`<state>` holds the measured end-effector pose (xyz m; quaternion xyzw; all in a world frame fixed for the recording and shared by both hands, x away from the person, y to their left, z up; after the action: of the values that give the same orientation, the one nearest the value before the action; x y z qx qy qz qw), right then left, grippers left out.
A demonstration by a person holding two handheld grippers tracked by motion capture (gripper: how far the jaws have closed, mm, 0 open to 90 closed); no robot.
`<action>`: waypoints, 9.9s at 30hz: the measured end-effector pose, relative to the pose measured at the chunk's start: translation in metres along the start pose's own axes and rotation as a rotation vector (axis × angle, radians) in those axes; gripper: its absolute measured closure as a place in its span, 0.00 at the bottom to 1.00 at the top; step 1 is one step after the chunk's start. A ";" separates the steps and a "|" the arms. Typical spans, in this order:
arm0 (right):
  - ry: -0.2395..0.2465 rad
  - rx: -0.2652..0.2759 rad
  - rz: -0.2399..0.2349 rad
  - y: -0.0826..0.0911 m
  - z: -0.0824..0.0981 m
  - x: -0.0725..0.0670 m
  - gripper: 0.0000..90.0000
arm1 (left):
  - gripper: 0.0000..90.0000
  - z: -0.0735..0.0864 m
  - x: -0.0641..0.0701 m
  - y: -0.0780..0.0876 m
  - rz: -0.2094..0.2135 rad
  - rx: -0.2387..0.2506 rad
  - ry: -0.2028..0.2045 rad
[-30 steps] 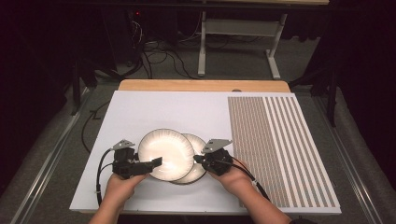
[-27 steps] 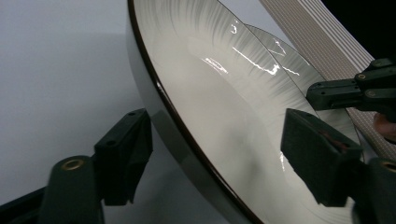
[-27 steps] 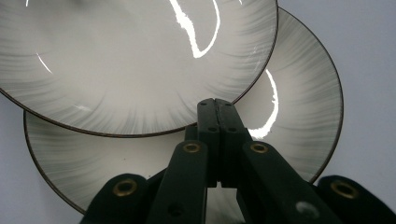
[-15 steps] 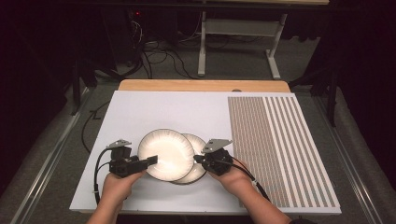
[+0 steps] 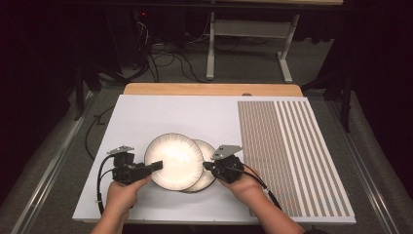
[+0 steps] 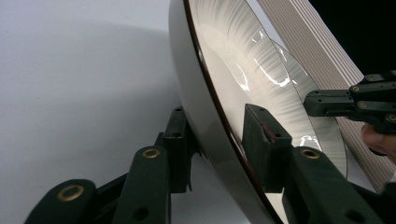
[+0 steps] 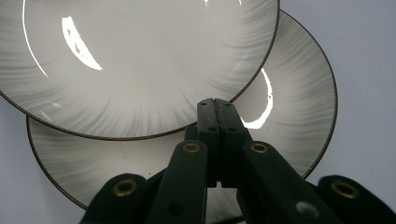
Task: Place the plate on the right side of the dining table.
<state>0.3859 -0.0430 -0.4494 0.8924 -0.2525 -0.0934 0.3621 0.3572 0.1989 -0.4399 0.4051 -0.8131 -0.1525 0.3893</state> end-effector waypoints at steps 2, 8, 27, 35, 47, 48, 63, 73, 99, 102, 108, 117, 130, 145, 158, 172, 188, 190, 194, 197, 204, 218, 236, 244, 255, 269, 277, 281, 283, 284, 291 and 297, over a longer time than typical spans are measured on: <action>-0.002 -0.002 0.005 0.002 0.000 0.001 1.00 | 0.72 -0.001 -0.001 0.001 0.000 0.011 -0.001; -0.018 0.051 0.011 0.016 -0.002 0.007 1.00 | 0.78 -0.001 -0.001 0.005 0.033 0.056 0.026; -0.088 0.157 0.064 0.063 0.003 0.025 0.72 | 0.87 -0.008 0.016 0.016 0.014 0.184 -0.110; -0.122 0.218 0.141 0.093 0.012 0.040 0.54 | 0.88 -0.009 0.020 0.018 0.001 0.214 -0.169; -0.137 0.282 0.213 0.126 0.029 0.052 0.27 | 0.88 -0.008 0.030 0.023 -0.023 0.258 -0.314; -0.147 0.285 0.221 0.131 0.033 0.052 0.22 | 0.88 -0.008 0.030 0.024 -0.028 0.263 -0.332; -0.159 0.321 0.277 0.153 0.053 0.058 0.01 | 0.88 -0.005 0.037 0.029 -0.056 0.273 -0.444; -0.160 0.323 0.293 0.154 0.059 0.058 0.01 | 0.88 -0.004 0.037 0.032 -0.067 0.269 -0.477; -0.108 0.280 0.185 0.091 -0.002 0.031 0.07 | 0.88 -0.005 0.036 0.033 -0.063 0.254 -0.490; -0.121 0.271 0.162 0.080 -0.010 0.028 0.09 | 0.88 -0.004 0.034 0.033 -0.058 0.255 -0.486; -0.107 0.256 0.136 0.057 -0.021 0.023 0.17 | 0.88 -0.004 0.034 0.033 -0.055 0.256 -0.490; -0.114 0.232 0.086 0.032 -0.029 0.015 0.25 | 0.88 -0.005 0.032 0.033 -0.050 0.252 -0.487; -0.116 0.249 0.063 0.017 -0.042 0.001 0.56 | 0.88 -0.004 0.031 0.033 -0.042 0.257 -0.486; -0.188 0.260 0.014 0.010 -0.042 0.005 0.84 | 0.88 -0.003 0.028 0.032 -0.025 0.268 -0.462; -0.204 0.263 -0.010 0.015 -0.042 0.009 0.91 | 0.89 -0.003 0.028 0.031 -0.003 0.278 -0.410; -0.194 0.289 0.025 0.041 -0.042 0.010 0.93 | 0.88 -0.010 0.044 0.026 -0.004 0.333 -0.430; -0.174 0.318 0.066 0.096 -0.023 0.033 0.95 | 0.87 -0.026 0.088 0.000 0.079 0.331 -0.447; -0.180 0.320 0.078 0.103 -0.019 0.038 0.95 | 0.87 -0.028 0.095 -0.006 0.086 0.325 -0.459; -0.190 0.328 0.097 0.118 -0.007 0.048 0.95 | 0.87 -0.032 0.113 -0.022 0.105 0.316 -0.473; -0.207 0.327 0.113 0.129 0.004 0.056 0.95 | 0.87 -0.035 0.126 -0.035 0.117 0.301 -0.489; -0.255 0.339 0.140 0.153 0.037 0.076 0.95 | 0.87 -0.037 0.154 -0.066 0.148 0.272 -0.506; -0.323 0.333 0.210 0.189 0.081 0.103 0.96 | 0.86 -0.039 0.192 -0.117 0.207 0.232 -0.503; -0.421 0.329 0.284 0.216 0.136 0.133 0.95 | 0.85 -0.036 0.230 -0.179 0.247 0.152 -0.482; -0.452 0.318 0.317 0.219 0.152 0.143 0.95 | 0.84 -0.032 0.235 -0.199 0.233 0.128 -0.468; -0.464 0.291 0.344 0.216 0.159 0.146 0.95 | 0.83 -0.026 0.232 -0.210 0.222 0.100 -0.465; -0.471 0.255 0.357 0.210 0.163 0.148 0.95 | 0.82 -0.021 0.228 -0.219 0.200 0.070 -0.456; -0.471 0.255 0.354 0.210 0.164 0.149 0.95 | 0.79 -0.022 0.227 -0.223 0.176 0.059 -0.446; -0.481 0.257 0.348 0.209 0.165 0.150 0.95 | 0.77 -0.023 0.229 -0.225 0.152 0.060 -0.456; -0.478 0.256 0.348 0.209 0.166 0.150 0.95 | 0.75 -0.024 0.229 -0.226 0.147 0.056 -0.458; -0.479 0.256 0.348 0.209 0.165 0.150 0.95 | 0.73 -0.024 0.229 -0.225 0.145 0.056 -0.460; -0.479 0.247 0.353 0.209 0.167 0.151 0.95 | 0.59 -0.028 0.225 -0.214 0.118 0.087 -0.482; -0.485 0.239 0.359 0.208 0.166 0.152 0.94 | 0.49 -0.025 0.220 -0.194 0.145 0.124 -0.478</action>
<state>0.3787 -0.3483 -0.4228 0.8216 -0.4940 -0.2074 0.1947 0.3997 -0.0912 -0.4206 0.3213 -0.9167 -0.1654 0.1704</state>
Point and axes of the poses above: each handheld gripper's, and its own axes: y roughly backward along the jaws, z roughly out of its underside, x roughly to its right, the point moved 6 cm from there along -y, roughly forward along the jaws, and after that the axes turned 2 degrees about -x, right-handed, at the moved point
